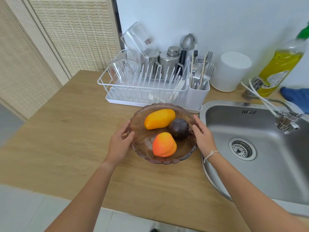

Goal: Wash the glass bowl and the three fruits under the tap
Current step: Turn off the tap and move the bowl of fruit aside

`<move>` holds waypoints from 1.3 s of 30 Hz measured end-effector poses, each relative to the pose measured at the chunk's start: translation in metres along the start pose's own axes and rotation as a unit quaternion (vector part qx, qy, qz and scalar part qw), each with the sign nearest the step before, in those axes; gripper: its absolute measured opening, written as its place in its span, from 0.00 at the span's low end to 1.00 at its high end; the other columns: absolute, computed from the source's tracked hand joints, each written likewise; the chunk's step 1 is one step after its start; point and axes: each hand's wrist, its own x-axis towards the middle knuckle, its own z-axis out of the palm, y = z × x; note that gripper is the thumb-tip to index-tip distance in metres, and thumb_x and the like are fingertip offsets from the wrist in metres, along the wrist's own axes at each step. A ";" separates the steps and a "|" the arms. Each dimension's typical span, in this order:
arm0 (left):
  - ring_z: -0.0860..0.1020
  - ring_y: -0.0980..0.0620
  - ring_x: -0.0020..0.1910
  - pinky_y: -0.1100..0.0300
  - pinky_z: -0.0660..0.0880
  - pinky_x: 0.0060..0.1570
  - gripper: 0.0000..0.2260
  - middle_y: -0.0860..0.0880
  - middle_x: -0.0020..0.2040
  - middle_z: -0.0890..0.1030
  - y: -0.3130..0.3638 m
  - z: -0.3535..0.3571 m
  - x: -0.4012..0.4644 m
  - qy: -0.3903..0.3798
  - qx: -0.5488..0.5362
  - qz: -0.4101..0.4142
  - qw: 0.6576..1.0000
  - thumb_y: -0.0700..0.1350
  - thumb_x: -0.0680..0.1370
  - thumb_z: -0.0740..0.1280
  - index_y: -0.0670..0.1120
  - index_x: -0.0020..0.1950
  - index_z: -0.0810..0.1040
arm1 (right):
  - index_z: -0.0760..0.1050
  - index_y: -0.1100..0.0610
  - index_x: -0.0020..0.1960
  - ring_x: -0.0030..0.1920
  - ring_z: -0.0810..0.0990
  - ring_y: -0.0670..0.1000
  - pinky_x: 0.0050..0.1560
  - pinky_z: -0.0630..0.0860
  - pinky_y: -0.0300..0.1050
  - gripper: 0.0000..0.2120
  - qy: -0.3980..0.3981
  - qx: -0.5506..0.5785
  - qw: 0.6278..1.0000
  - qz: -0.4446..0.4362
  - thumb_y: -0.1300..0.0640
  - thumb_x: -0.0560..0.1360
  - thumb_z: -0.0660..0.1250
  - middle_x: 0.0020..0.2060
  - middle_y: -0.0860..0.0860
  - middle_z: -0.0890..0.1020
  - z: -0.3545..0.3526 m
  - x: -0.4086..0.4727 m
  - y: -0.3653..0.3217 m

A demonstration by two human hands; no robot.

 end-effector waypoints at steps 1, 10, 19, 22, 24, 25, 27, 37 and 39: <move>0.79 0.61 0.48 0.58 0.77 0.57 0.22 0.48 0.60 0.80 0.000 -0.001 0.000 0.004 -0.007 -0.006 1.000 0.37 0.77 0.65 0.48 0.70 0.70 | 0.63 0.55 0.71 0.70 0.67 0.48 0.72 0.62 0.45 0.21 0.002 0.003 1.000 0.003 0.63 0.79 0.56 0.69 0.52 0.71 0.001 0.000 -0.001; 0.80 0.62 0.37 0.71 0.77 0.44 0.22 0.51 0.51 0.81 0.018 -0.015 -0.003 0.048 -0.044 0.008 0.998 0.34 0.76 0.63 0.47 0.69 0.71 | 0.64 0.54 0.71 0.69 0.67 0.47 0.70 0.62 0.42 0.20 0.016 0.011 1.000 -0.005 0.63 0.79 0.54 0.69 0.50 0.70 0.012 -0.008 -0.018; 0.80 0.63 0.34 0.73 0.76 0.38 0.20 0.54 0.50 0.81 0.061 -0.046 0.003 0.067 -0.051 0.060 0.995 0.36 0.77 0.63 0.48 0.69 0.72 | 0.65 0.54 0.71 0.65 0.70 0.46 0.69 0.66 0.44 0.20 0.021 0.041 0.998 -0.046 0.63 0.79 0.54 0.65 0.50 0.74 0.024 -0.007 -0.071; 0.80 0.63 0.33 0.74 0.74 0.36 0.20 0.54 0.49 0.81 0.075 -0.053 0.010 0.068 -0.052 0.074 0.994 0.35 0.77 0.63 0.47 0.69 0.72 | 0.66 0.53 0.70 0.62 0.72 0.45 0.66 0.68 0.43 0.20 0.026 0.039 0.997 -0.059 0.62 0.79 0.55 0.61 0.48 0.77 0.027 0.003 -0.086; 0.80 0.64 0.34 0.75 0.73 0.35 0.20 0.50 0.52 0.81 0.087 -0.056 0.018 0.066 -0.045 0.082 0.994 0.35 0.77 0.63 0.47 0.69 0.72 | 0.66 0.50 0.70 0.61 0.72 0.45 0.66 0.68 0.44 0.20 0.021 0.029 0.997 -0.068 0.61 0.79 0.54 0.61 0.47 0.77 0.028 0.010 -0.096; 0.80 0.65 0.34 0.75 0.73 0.36 0.20 0.49 0.53 0.81 0.093 -0.058 0.023 0.066 -0.042 0.084 0.993 0.36 0.77 0.63 0.46 0.69 0.72 | 0.66 0.49 0.70 0.61 0.72 0.44 0.64 0.68 0.43 0.20 0.016 0.030 0.997 -0.072 0.61 0.80 0.54 0.60 0.47 0.76 0.028 0.014 -0.102; 0.80 0.66 0.35 0.76 0.73 0.36 0.20 0.50 0.53 0.81 0.106 -0.062 0.035 0.064 -0.038 0.091 0.993 0.37 0.77 0.63 0.48 0.68 0.72 | 0.65 0.50 0.70 0.59 0.71 0.44 0.61 0.68 0.40 0.20 0.015 0.031 0.996 -0.077 0.62 0.80 0.53 0.59 0.47 0.76 0.029 0.023 -0.115; 0.81 0.54 0.42 0.65 0.76 0.40 0.20 0.54 0.49 0.81 0.150 -0.060 0.107 0.013 -0.045 0.092 0.995 0.40 0.78 0.63 0.50 0.69 0.70 | 0.65 0.53 0.71 0.69 0.67 0.50 0.72 0.63 0.50 0.21 0.049 0.010 0.995 -0.082 0.62 0.79 0.53 0.69 0.50 0.70 0.032 0.091 -0.155; 0.81 0.54 0.40 0.67 0.77 0.37 0.18 0.53 0.49 0.82 0.157 -0.058 0.121 0.001 -0.047 0.098 0.994 0.39 0.78 0.63 0.51 0.67 0.72 | 0.65 0.52 0.71 0.69 0.67 0.51 0.72 0.63 0.53 0.21 0.053 0.005 0.996 -0.074 0.61 0.79 0.53 0.69 0.50 0.70 0.033 0.104 -0.159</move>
